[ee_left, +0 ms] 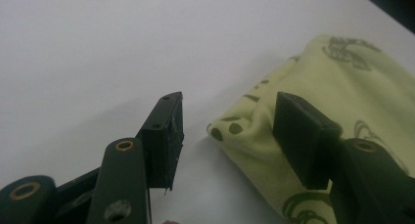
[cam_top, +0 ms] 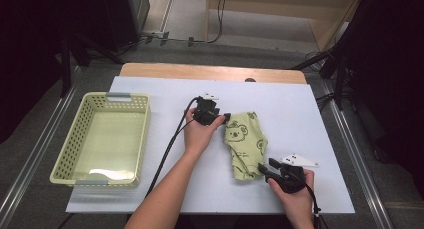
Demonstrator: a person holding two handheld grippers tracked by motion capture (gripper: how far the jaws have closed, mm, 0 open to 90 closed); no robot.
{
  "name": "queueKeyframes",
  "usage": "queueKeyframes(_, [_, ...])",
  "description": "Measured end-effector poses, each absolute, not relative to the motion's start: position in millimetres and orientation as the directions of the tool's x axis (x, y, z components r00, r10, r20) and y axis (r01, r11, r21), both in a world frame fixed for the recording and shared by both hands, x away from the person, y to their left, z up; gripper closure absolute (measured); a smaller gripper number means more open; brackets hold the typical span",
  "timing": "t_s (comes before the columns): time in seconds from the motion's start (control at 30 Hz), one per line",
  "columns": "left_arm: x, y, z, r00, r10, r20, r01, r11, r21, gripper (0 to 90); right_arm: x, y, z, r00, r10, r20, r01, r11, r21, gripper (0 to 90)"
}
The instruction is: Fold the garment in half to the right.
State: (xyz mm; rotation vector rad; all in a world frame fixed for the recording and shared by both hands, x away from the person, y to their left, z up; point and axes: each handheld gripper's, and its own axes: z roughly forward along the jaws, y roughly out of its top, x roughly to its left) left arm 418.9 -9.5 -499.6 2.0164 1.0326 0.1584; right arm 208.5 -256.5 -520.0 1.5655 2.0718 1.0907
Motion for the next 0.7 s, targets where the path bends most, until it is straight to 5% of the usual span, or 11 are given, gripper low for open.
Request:
queueKeyframes(0.17, [420.5,-13.9,-505.4,0.660,0.694,-0.286,0.627,-0.299,0.719,59.0,212.3,-256.0,-522.7,-0.368,0.900,0.233,0.690,0.096,0.717,59.7])
queueKeyframes(0.27, [418.8,-14.4,-503.5,0.684,0.671,-0.285,0.615,-0.320,0.721,81.6,213.0,-256.2,-523.6,-0.395,0.876,0.277,0.695,0.087,0.714,71.9])
queueKeyframes(0.7, [417.1,1.7,-489.8,0.696,0.673,-0.249,0.594,-0.345,0.727,85.2,208.5,-230.4,-521.2,-0.425,0.865,0.266,0.675,0.107,0.730,77.1])
